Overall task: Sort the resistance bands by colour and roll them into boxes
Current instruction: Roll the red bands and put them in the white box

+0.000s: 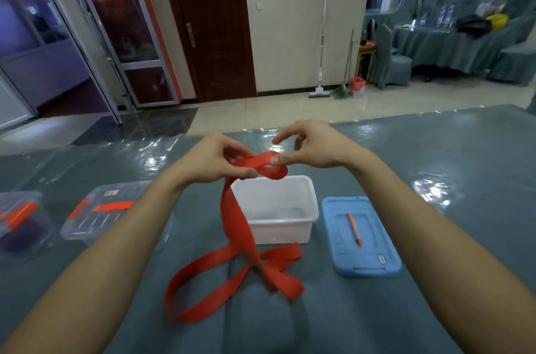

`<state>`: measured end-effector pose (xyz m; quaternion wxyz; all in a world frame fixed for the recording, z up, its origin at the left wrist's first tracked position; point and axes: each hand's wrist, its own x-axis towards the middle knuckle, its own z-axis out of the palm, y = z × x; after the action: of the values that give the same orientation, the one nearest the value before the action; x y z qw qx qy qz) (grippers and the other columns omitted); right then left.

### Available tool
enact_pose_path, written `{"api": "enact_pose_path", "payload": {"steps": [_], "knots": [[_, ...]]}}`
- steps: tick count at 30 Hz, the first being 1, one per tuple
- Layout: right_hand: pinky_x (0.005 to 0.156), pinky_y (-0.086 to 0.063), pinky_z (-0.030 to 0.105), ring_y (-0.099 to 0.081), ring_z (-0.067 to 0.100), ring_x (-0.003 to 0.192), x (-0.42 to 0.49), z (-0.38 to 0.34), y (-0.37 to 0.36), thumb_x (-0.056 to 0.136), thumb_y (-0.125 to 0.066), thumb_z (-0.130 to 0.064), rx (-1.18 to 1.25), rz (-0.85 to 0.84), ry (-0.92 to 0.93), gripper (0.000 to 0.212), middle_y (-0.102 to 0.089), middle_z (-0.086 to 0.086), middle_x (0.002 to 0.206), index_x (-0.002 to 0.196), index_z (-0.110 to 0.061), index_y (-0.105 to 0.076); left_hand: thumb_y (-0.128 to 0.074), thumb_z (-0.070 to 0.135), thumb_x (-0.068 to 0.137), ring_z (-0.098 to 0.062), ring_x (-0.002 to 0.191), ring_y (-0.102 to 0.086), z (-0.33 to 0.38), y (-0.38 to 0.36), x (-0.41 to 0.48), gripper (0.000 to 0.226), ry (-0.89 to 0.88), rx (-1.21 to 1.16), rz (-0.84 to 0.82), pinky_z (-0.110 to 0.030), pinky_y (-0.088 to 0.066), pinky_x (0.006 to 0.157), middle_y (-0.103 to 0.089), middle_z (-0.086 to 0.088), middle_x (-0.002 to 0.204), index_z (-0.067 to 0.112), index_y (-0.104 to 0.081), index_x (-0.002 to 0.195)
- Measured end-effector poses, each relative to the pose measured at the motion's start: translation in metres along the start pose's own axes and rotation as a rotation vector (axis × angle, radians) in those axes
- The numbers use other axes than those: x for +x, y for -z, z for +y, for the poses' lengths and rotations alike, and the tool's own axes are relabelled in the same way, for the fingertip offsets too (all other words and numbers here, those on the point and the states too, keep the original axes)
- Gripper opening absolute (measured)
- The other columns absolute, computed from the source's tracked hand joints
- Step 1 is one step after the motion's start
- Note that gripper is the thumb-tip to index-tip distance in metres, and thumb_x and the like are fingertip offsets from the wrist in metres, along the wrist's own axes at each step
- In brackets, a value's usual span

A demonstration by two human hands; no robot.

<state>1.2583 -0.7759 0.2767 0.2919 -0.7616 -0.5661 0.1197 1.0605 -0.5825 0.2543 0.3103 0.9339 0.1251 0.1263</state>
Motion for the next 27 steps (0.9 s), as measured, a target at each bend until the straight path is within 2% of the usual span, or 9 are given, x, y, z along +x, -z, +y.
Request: {"api": "enact_pose_path", "payload": {"steps": [3,5,7,10,14,17,19,22,27], "knots": [[0.081,-0.045,0.027,-0.058,0.003,0.085,0.001,-0.008,-0.007,0.069,-0.094,-0.061,-0.167,-0.122,0.067,0.076,-0.064,-0.011,0.114,0.135,-0.031,-0.073,-0.098,0.044,0.076,-0.002,0.071,-0.075,0.009,-0.003,0.011,0.031,-0.032,0.153,-0.107,-0.015,-0.054,0.065,-0.08,0.018,0.079,0.034,-0.087,0.103],[0.073,-0.045,0.027,-0.061,0.008,0.081,0.004,-0.011,-0.019,0.066,-0.095,-0.063,-0.277,-0.201,0.048,0.08,-0.065,-0.011,0.094,0.135,-0.028,-0.073,-0.097,0.045,0.075,-0.004,0.066,-0.071,0.014,-0.005,0.018,0.03,-0.067,0.223,-0.148,-0.015,-0.049,0.059,-0.078,0.018,0.075,0.035,-0.087,0.102],[0.062,-0.042,0.025,-0.06,0.004,0.068,0.005,-0.007,-0.029,0.066,-0.096,-0.062,-0.245,-0.226,0.016,0.074,-0.065,-0.013,0.072,0.129,-0.027,-0.077,-0.097,0.043,0.075,-0.003,0.064,-0.069,0.018,-0.005,0.023,0.03,-0.09,0.255,-0.179,-0.015,-0.048,0.057,-0.077,0.018,0.073,0.035,-0.087,0.102],[0.058,-0.042,0.026,-0.057,0.008,0.05,0.005,0.008,-0.035,0.069,-0.097,-0.054,-0.023,-0.257,-0.004,0.049,-0.069,0.001,0.057,0.105,-0.025,-0.081,-0.097,0.044,0.076,-0.005,0.071,-0.075,0.019,-0.002,0.027,0.033,-0.097,0.205,-0.216,-0.021,-0.058,0.065,-0.08,0.017,0.079,0.034,-0.087,0.105],[0.053,-0.04,0.03,-0.052,0.022,0.047,-0.001,0.019,-0.051,0.069,-0.099,-0.045,0.263,-0.183,-0.011,0.039,-0.062,0.009,0.056,0.082,-0.018,-0.075,-0.096,0.047,0.077,-0.008,0.083,-0.08,0.022,0.004,0.031,0.035,-0.09,0.133,-0.239,-0.04,-0.066,0.085,-0.083,0.015,0.089,0.034,-0.086,0.109],[0.052,-0.038,0.031,-0.048,0.023,0.046,-0.001,0.022,-0.054,0.075,-0.097,-0.035,0.369,-0.077,-0.014,0.032,-0.055,0.009,0.055,0.085,-0.013,-0.076,-0.095,0.048,0.077,-0.01,0.093,-0.082,0.019,0.008,0.032,0.044,-0.1,0.015,-0.214,-0.039,-0.066,0.093,-0.084,0.012,0.098,0.029,-0.085,0.115],[0.05,-0.04,0.029,-0.051,0.021,0.046,0.0,0.024,-0.048,0.079,-0.094,-0.026,0.476,-0.024,-0.02,0.027,-0.066,0.01,0.058,0.094,-0.013,-0.076,-0.096,0.046,0.075,-0.013,0.099,-0.082,0.013,0.009,0.033,0.052,-0.094,-0.114,-0.171,-0.036,-0.065,0.096,-0.085,0.008,0.104,0.024,-0.083,0.12],[0.046,-0.04,0.027,-0.051,0.02,0.044,0.003,0.02,-0.042,0.083,-0.09,-0.016,0.593,0.013,-0.022,0.031,-0.075,0.019,0.07,0.103,-0.005,-0.068,-0.1,0.042,0.071,-0.023,0.103,-0.082,0.0,0.002,0.031,0.06,-0.083,-0.341,-0.122,-0.036,-0.065,0.097,-0.084,-0.004,0.109,0.023,-0.076,0.123],[0.048,-0.042,0.028,-0.053,0.021,0.044,0.005,0.018,-0.053,0.085,-0.087,-0.009,0.632,0.034,-0.031,0.03,-0.071,0.011,0.062,0.104,-0.001,-0.065,-0.105,0.043,0.065,-0.032,0.1,-0.082,-0.021,-0.015,0.026,0.064,-0.078,-0.498,-0.065,-0.034,-0.066,0.087,-0.083,-0.013,0.108,0.023,-0.072,0.117]]}}
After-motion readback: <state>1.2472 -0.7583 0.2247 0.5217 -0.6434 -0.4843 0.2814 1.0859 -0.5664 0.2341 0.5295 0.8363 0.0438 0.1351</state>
